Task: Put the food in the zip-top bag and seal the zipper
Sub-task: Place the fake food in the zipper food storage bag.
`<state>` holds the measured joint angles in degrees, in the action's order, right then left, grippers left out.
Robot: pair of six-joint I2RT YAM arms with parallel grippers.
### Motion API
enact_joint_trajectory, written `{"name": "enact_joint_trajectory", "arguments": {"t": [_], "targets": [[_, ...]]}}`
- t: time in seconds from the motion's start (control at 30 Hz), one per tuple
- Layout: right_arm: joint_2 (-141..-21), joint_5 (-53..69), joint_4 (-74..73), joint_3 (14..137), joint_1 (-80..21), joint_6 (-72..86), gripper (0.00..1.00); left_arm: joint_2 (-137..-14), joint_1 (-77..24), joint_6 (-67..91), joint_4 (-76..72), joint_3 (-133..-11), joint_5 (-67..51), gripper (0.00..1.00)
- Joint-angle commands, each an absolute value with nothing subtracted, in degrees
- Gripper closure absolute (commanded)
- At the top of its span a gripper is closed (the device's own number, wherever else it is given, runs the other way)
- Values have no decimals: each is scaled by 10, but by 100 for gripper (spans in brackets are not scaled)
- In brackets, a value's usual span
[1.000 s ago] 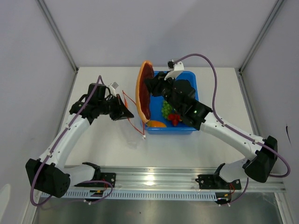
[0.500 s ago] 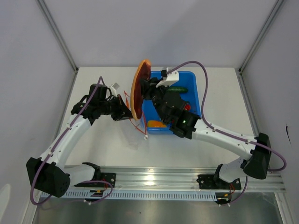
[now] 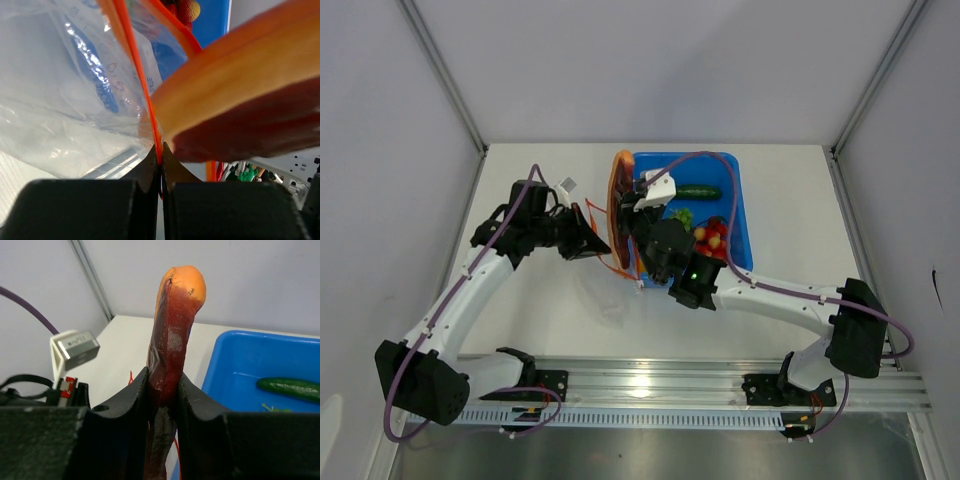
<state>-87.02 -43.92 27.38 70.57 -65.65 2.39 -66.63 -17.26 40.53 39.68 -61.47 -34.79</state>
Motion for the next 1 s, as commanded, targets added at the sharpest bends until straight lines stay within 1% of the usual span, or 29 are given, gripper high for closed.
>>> {"name": "enact_joint_trajectory", "arguments": {"t": [0.0, 0.23, 0.33, 0.57, 0.7, 0.97], "targets": [[-856, -454, 318, 686, -660, -12, 100, -646, -178, 410, 381, -616, -378, 99], [-835, -432, 272, 662, -669, 12, 100, -638, -177, 420, 360, -628, -385, 99], [-814, -396, 215, 666, -671, 40, 100, -637, -177, 412, 361, -630, -372, 100], [-784, -288, 25, 715, -664, 134, 100, -639, -177, 376, 347, -624, -364, 99], [-794, -220, -55, 746, -639, 172, 100, -628, -177, 366, 338, -616, -366, 99], [-856, -138, -173, 816, -616, 206, 100, -604, -177, 348, 333, -610, -357, 99]]}}
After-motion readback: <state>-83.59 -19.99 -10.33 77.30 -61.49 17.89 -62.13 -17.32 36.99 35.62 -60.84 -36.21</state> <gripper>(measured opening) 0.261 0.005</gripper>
